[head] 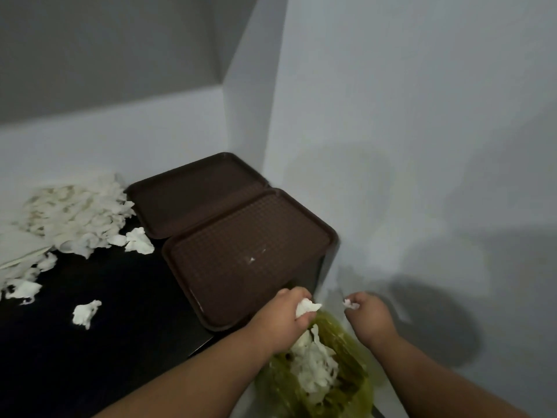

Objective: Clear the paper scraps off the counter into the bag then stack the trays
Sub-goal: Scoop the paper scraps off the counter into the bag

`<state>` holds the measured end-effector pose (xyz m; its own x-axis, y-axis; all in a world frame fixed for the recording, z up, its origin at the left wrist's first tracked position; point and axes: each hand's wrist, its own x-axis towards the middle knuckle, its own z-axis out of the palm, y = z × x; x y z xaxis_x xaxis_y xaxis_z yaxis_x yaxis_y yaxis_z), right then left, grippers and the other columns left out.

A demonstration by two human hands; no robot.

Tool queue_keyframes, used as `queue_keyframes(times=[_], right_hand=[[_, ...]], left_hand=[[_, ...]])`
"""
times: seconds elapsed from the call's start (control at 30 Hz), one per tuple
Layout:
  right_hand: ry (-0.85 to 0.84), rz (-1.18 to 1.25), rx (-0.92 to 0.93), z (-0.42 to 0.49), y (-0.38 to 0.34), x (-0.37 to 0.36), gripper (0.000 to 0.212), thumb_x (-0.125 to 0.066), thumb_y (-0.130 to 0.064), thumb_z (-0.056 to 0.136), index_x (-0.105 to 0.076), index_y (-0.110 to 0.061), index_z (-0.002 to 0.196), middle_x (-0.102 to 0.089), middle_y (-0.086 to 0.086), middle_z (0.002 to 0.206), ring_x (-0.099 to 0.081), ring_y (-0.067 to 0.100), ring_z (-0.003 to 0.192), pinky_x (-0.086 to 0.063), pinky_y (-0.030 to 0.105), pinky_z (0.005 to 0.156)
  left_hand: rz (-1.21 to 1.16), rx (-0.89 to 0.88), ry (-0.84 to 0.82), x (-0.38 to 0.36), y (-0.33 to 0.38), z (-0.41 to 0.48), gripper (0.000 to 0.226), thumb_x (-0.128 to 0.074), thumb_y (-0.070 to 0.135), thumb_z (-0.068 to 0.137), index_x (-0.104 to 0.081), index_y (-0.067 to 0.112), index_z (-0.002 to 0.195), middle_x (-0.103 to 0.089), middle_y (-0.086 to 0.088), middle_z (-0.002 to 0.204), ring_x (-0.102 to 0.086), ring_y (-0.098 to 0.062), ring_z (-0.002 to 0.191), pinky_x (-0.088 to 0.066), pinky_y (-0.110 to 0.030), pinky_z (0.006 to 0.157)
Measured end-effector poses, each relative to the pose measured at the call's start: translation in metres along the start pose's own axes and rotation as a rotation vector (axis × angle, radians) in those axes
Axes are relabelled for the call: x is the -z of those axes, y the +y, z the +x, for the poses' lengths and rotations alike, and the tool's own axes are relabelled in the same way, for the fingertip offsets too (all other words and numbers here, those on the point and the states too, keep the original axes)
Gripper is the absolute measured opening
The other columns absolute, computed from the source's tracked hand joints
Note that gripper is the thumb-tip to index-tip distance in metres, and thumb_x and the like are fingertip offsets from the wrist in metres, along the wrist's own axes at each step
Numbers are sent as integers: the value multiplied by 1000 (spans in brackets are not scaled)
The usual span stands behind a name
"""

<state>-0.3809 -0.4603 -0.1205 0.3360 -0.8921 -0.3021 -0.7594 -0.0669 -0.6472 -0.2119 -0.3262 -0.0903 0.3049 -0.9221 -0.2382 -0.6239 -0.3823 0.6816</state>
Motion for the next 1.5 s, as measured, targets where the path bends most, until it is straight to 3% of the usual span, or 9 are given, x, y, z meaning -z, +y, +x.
queue_keyframes(times=[0.17,0.3,0.57,0.77,0.87,1.0,1.2,1.4,1.5], right_hand=[[-55,189,-48,17,19,4,27,-69,-24,88,-72,-20,115,-68,1,103,-64,16,88,-49,26,85],[-68,322,-76,19,34,7,24,-63,-25,92,-73,-26,114,-68,-5,110,-64,16,100,-54,45,96],[-38,378,-145,14,61,26,23,-63,-17,94,-71,-19,115,-64,-9,102,-62,8,93,-55,48,92],[12,375,-181,9,75,36,18,-63,-14,94,-72,-18,109,-64,-12,95,-61,5,87,-56,46,91],[23,356,-167,6,71,35,12,-63,-15,93,-71,-22,101,-67,-7,96,-62,8,86,-57,46,88],[22,323,-107,3,46,28,13,-63,-18,93,-72,-23,101,-71,-4,98,-65,14,87,-57,38,83],[38,194,112,-14,-38,-1,20,-59,-18,96,-72,-17,111,-66,-5,100,-60,13,95,-41,22,86],[-49,186,260,-37,-143,-64,15,-61,-21,95,-68,-27,107,-67,-6,100,-62,8,91,-41,16,69],[-141,156,336,-56,-187,-105,17,-63,-22,94,-67,-32,108,-67,-9,101,-63,9,97,-43,15,73]], left_hand=[[-53,134,-29,-29,12,28,46,-62,47,91,-50,34,134,-48,5,129,-55,-14,108,-46,-29,94],[-97,199,-39,-47,16,46,52,-65,45,90,-49,31,137,-50,2,131,-54,-14,106,-45,-27,91],[-118,260,-101,-74,32,72,69,-60,55,92,-35,27,150,-40,-5,148,-50,-24,128,-40,-31,97],[-35,248,-106,-71,27,66,48,-53,42,97,-44,28,142,-42,-1,138,-57,-14,97,-45,-28,87],[-26,219,-90,-61,21,61,38,-56,40,94,-54,30,130,-52,4,129,-58,-12,100,-51,-34,95],[-31,123,-27,-34,22,44,29,-57,35,94,-61,30,122,-60,10,117,-60,-7,101,-52,-34,96],[20,-3,165,34,-6,-6,21,-57,36,93,-63,36,113,-51,16,108,-58,-5,94,-54,-32,90],[20,89,357,123,-88,-76,22,-59,36,93,-62,37,114,-49,18,106,-56,-2,91,-52,-25,84],[-5,170,453,158,-137,-117,22,-60,33,93,-61,37,115,-51,17,106,-56,-1,96,-50,-23,87]])
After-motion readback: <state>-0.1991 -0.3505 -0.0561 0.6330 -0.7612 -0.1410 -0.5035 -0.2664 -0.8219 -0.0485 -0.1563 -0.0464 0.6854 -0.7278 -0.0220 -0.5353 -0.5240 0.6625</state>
